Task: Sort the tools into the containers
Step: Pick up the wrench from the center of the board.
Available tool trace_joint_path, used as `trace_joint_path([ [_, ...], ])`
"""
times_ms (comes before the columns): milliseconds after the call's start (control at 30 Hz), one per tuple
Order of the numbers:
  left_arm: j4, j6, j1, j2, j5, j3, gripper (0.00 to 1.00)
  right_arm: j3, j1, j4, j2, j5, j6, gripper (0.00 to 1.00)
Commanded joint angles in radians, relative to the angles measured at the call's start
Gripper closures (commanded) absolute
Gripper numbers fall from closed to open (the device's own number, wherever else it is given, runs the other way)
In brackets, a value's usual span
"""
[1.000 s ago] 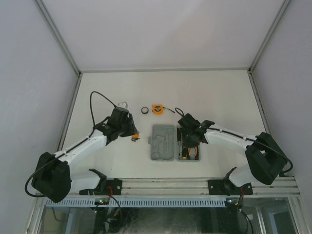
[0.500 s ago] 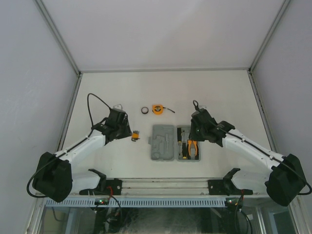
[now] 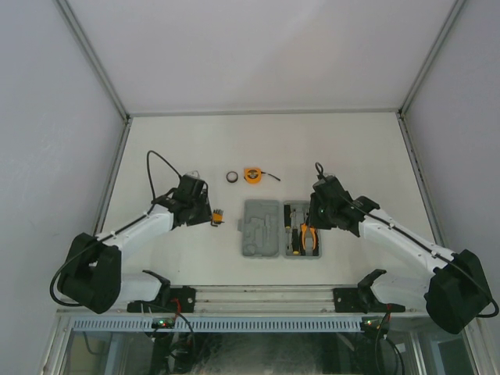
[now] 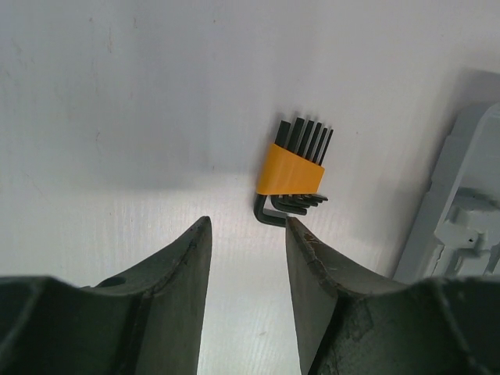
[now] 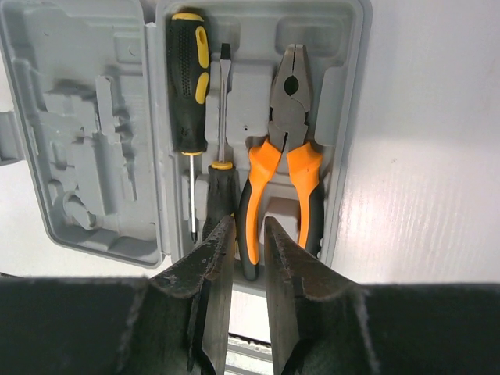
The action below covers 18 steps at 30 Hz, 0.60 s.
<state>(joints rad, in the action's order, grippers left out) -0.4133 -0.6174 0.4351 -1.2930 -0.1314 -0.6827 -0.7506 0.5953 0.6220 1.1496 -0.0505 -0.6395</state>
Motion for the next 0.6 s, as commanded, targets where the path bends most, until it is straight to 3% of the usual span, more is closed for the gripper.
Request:
trace_joint_path([
  [0,0.029,0.016,-0.007,0.001,0.016,-0.022,0.53,0.013,0.001,-0.042,-0.013,0.014,-0.005,0.79],
  [367,-0.004,0.052,-0.007,-0.040,-0.006,-0.054,0.51,0.018,0.003,-0.044,-0.100,-0.044,-0.007,0.75],
  [567,-0.014,0.059,-0.007,-0.039,-0.012,-0.070,0.46,0.039,0.001,-0.053,-0.187,-0.076,-0.004,0.65],
])
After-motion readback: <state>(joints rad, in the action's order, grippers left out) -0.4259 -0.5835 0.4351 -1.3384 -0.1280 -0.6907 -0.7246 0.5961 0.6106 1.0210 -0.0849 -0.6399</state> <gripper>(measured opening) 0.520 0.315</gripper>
